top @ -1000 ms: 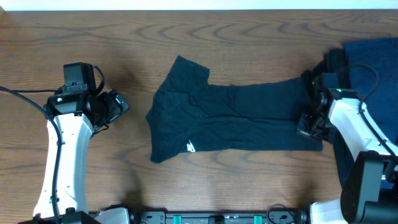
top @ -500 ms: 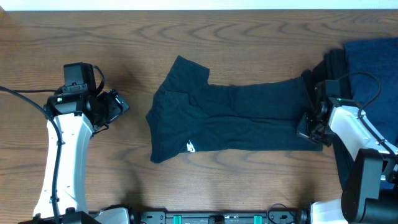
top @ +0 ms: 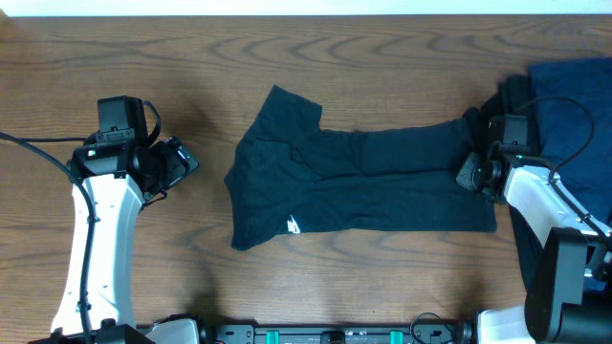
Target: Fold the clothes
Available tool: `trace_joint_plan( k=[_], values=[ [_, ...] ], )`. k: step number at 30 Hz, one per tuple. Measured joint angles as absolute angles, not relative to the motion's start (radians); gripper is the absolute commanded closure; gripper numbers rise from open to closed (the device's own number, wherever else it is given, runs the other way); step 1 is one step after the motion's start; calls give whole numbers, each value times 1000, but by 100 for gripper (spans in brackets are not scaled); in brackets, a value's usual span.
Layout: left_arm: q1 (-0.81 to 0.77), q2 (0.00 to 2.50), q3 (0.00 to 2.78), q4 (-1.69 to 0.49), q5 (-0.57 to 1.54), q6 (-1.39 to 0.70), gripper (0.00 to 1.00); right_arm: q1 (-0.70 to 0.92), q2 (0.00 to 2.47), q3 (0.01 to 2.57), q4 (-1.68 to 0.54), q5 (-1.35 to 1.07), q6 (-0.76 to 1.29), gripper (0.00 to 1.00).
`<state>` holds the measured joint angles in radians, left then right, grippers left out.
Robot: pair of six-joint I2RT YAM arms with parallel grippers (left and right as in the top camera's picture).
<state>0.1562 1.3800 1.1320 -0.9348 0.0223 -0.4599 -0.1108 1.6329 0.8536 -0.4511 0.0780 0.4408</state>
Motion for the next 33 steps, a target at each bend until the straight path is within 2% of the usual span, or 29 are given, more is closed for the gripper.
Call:
trace_joint_plan(
  k=[3, 9, 19, 21, 23, 24, 25, 33],
  values=[
    [156, 1380, 1132, -935, 22, -460, 2, -111, 1633, 853, -398, 78, 441, 97],
    [156, 1380, 1132, -935, 22, -460, 2, -111, 1633, 857, -325, 46, 391, 85],
    [156, 1380, 1132, -935, 22, -460, 2, -129, 1581, 1026, -549, 1, 299, 76],
    [156, 1380, 1132, -935, 22, -460, 2, -147, 1555, 1059, -561, 20, 298, 62],
    [156, 1380, 1132, -935, 22, -460, 2, -167, 1540, 1074, -568, 39, 292, 56],
    [156, 1380, 1132, -935, 22, -460, 2, -178, 1536, 1077, -576, 46, 287, 37],
    [156, 1380, 1132, -935, 22, -460, 2, -184, 1536, 1077, -588, 53, 286, 1],
    [156, 1380, 1132, -918, 22, -460, 2, -198, 1536, 1077, -647, 72, 279, 1]
  ],
)
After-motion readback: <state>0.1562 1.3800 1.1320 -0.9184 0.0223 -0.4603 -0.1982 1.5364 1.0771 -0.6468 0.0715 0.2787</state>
